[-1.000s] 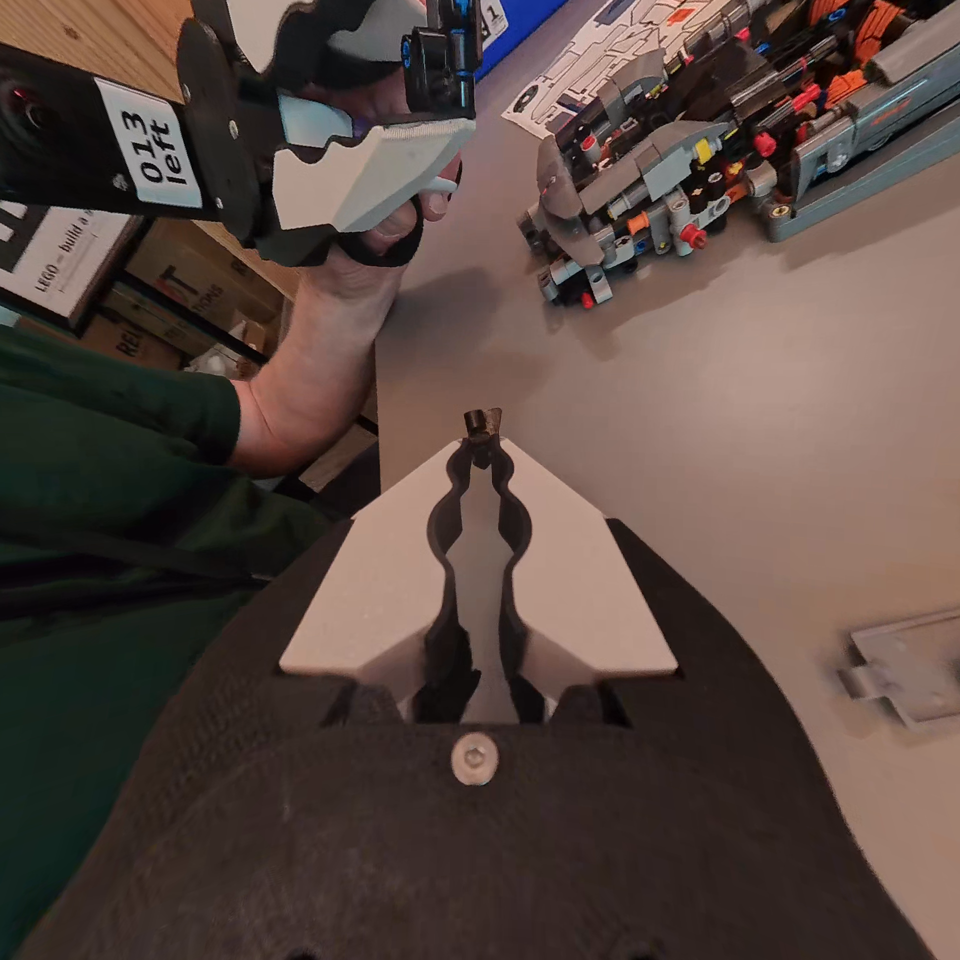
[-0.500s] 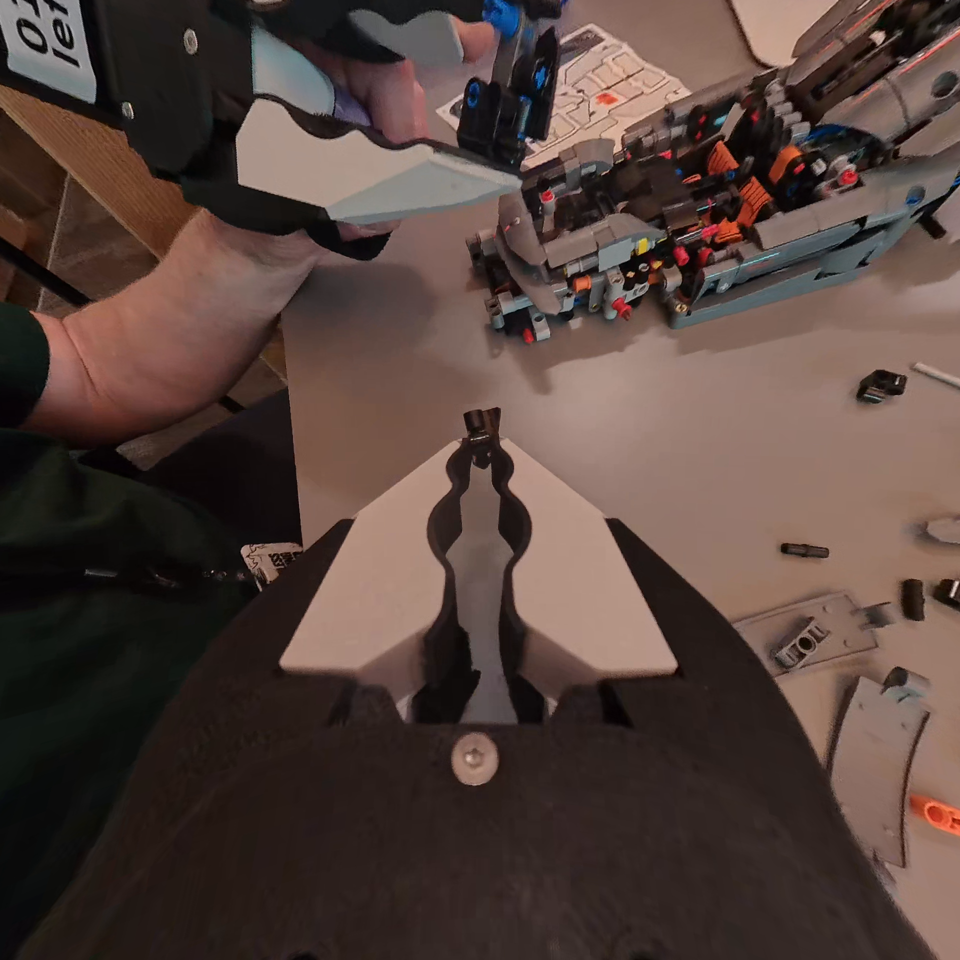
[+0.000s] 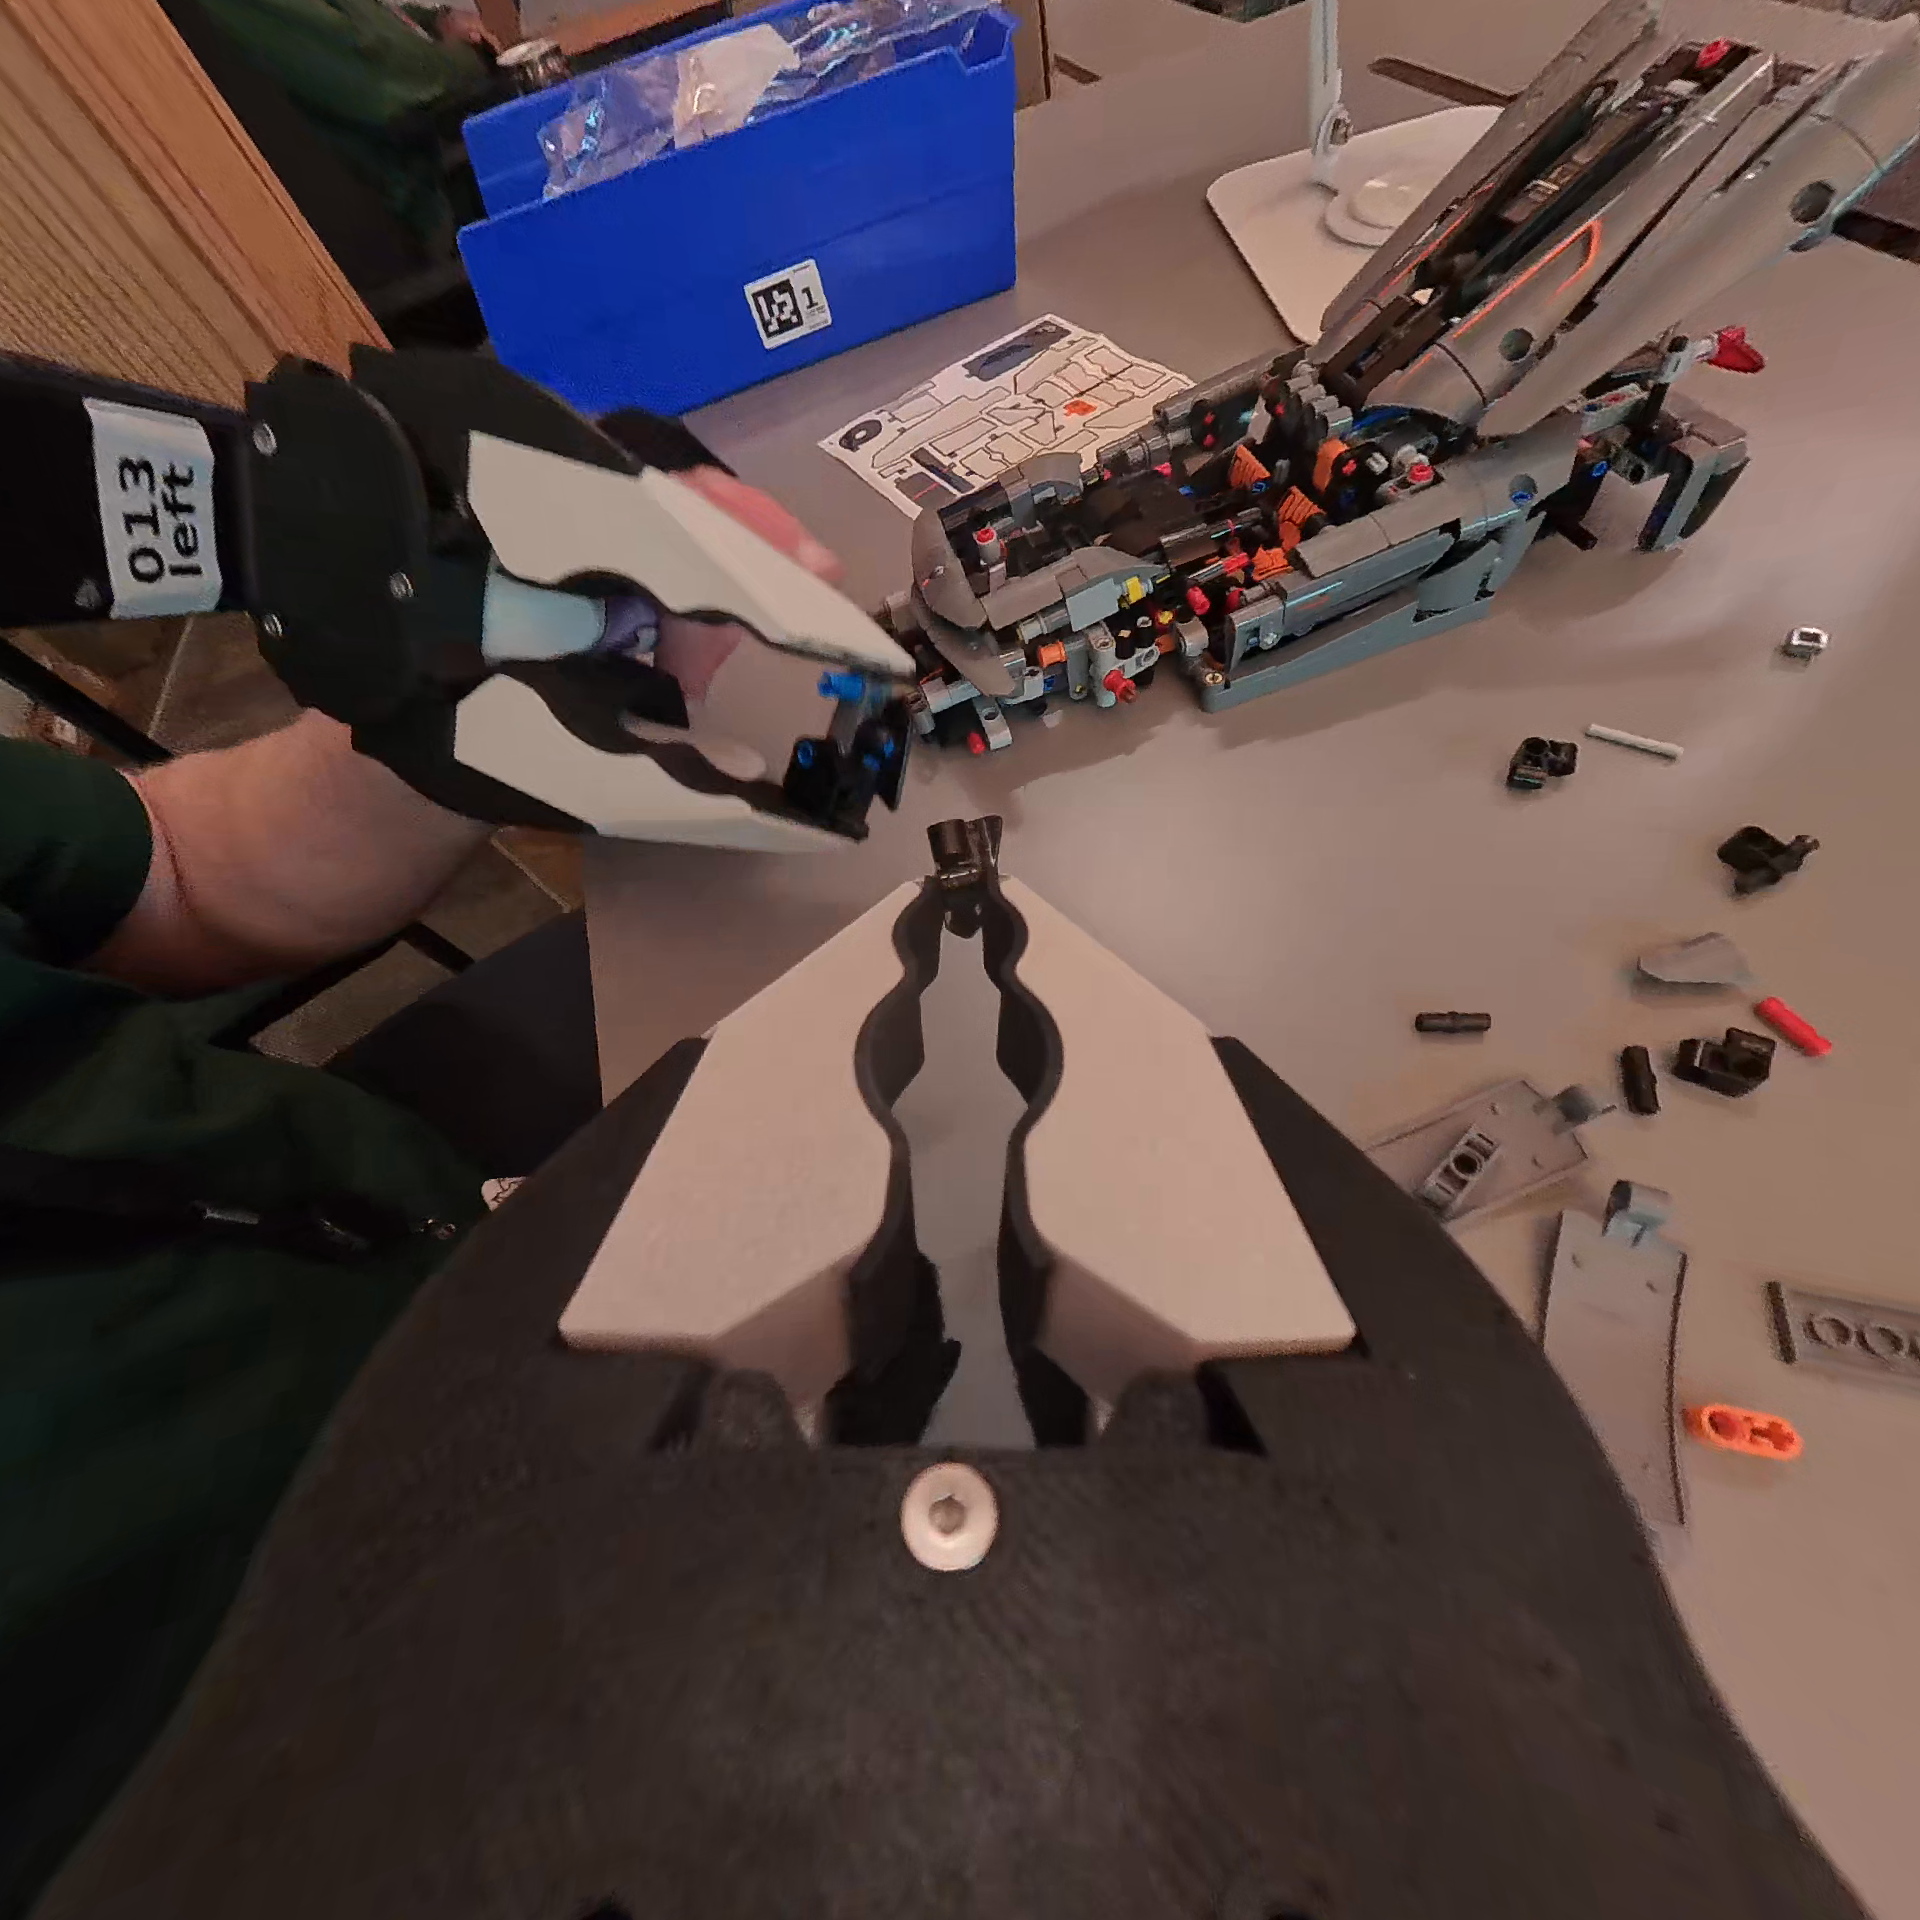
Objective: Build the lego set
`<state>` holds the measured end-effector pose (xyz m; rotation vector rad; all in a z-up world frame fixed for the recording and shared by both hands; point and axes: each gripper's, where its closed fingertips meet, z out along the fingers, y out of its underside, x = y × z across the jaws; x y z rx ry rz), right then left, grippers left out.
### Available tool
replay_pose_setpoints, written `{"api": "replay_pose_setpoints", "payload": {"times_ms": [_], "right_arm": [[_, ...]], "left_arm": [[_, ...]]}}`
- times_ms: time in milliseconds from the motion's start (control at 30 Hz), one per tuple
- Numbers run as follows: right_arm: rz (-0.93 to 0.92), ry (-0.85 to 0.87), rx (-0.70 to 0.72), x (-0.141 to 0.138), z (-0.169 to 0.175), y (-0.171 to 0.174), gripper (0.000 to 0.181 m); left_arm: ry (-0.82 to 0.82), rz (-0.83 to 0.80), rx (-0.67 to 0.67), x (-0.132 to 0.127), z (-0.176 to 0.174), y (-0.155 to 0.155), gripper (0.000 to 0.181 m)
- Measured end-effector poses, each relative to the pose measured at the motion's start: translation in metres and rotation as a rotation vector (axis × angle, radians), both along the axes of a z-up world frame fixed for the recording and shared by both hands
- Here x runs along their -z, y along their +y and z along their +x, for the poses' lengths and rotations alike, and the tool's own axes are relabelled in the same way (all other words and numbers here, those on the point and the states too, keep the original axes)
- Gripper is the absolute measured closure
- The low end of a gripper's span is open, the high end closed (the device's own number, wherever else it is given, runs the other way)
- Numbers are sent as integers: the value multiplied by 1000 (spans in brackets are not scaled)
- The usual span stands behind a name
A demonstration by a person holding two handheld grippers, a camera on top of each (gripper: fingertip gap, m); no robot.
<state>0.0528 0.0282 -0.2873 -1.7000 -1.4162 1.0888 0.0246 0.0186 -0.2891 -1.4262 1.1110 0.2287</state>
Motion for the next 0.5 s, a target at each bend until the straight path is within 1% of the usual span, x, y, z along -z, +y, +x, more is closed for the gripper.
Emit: {"api": "replay_pose_setpoints", "payload": {"times_ms": [167, 233, 400, 500], "right_arm": [[-68, 59, 8, -1, 13, 3, 176], [-96, 92, 2, -3, 16, 3, 176], [-142, 137, -18, -6, 19, 2, 176], [-144, 133, -26, -3, 20, 1, 176]], "left_arm": [[60, -284, -6, 56, 13, -2, 150], [53, -355, -23, 71, 14, -1, 150], [0, -454, -62, 76, 12, 1, 149], [-62, -561, -56, 79, 10, -3, 149]]}}
